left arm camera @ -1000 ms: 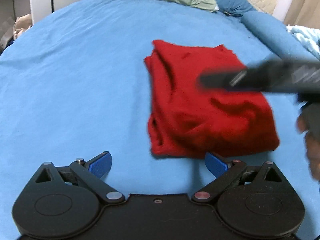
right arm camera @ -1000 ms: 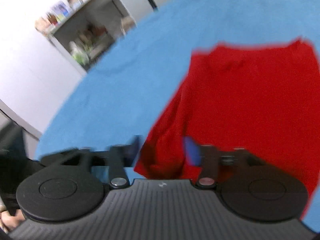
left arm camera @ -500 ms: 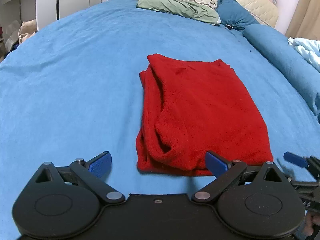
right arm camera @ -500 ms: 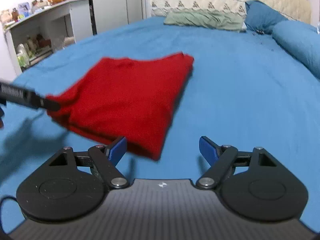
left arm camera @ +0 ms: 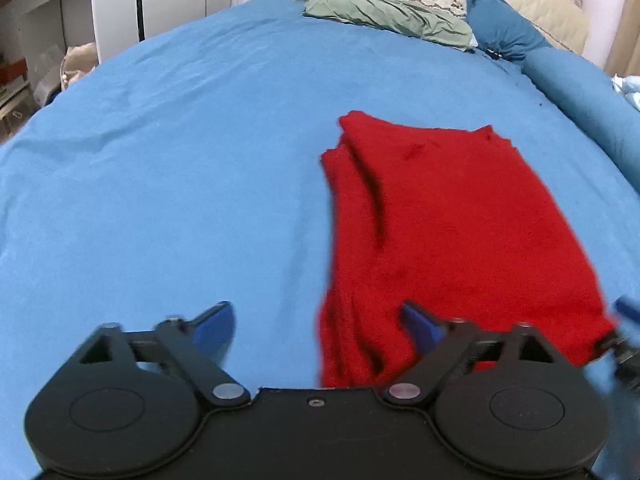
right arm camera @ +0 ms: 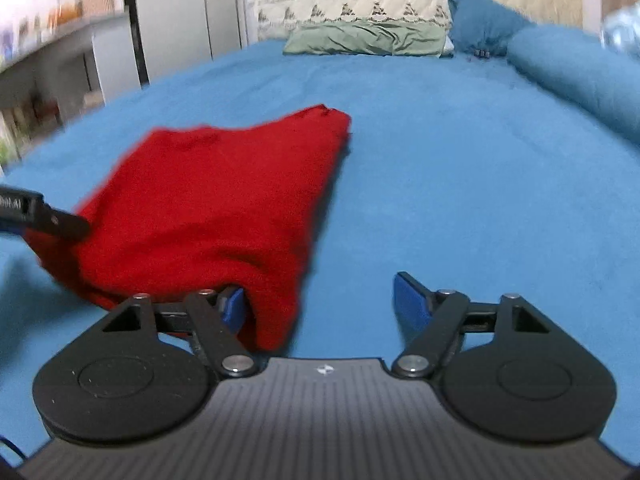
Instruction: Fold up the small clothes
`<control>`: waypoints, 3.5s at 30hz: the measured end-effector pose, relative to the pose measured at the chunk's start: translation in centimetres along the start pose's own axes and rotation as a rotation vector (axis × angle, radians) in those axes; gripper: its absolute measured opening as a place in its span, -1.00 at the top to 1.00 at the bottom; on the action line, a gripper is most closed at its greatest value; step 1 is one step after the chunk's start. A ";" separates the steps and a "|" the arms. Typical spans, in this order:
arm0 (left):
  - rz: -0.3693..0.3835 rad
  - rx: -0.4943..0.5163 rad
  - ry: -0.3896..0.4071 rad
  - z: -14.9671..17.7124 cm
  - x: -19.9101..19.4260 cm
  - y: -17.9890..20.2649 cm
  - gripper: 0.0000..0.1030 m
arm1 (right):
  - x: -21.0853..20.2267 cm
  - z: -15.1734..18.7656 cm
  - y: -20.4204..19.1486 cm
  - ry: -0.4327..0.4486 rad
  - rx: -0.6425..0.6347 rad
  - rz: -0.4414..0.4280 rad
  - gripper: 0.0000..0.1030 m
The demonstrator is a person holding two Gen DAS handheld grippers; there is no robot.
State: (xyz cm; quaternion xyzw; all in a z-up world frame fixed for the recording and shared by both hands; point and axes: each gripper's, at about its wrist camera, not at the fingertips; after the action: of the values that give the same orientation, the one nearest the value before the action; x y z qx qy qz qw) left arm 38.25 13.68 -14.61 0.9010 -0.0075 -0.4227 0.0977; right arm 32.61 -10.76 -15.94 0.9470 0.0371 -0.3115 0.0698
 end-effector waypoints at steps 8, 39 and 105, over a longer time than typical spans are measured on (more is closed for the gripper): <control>-0.015 0.073 0.017 1.8 0.3 -1.6 -0.77 | -0.2 1.3 0.9 -0.081 -0.237 -0.070 -0.64; 0.257 -0.080 -0.148 -8.1 5.2 0.0 -0.79 | 6.0 -9.5 6.1 -0.236 0.288 -0.400 -1.00; 0.049 0.225 0.141 10.7 -18.1 12.7 -0.65 | -19.1 4.7 11.8 -0.008 0.178 -0.057 -0.89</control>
State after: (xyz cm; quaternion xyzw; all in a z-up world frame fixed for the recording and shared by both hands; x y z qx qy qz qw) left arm 19.29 1.10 -5.20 0.9332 -0.0700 -0.3524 0.0068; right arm 15.81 -23.66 -7.02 0.9468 0.0358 -0.3191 -0.0235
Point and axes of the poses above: each gripper's, at about its wrist camera, not at the fingertips, and x roughly the way its jaws point, y to its right, z to its underside, and after that the axes turned 7 degrees about -x, right-handed
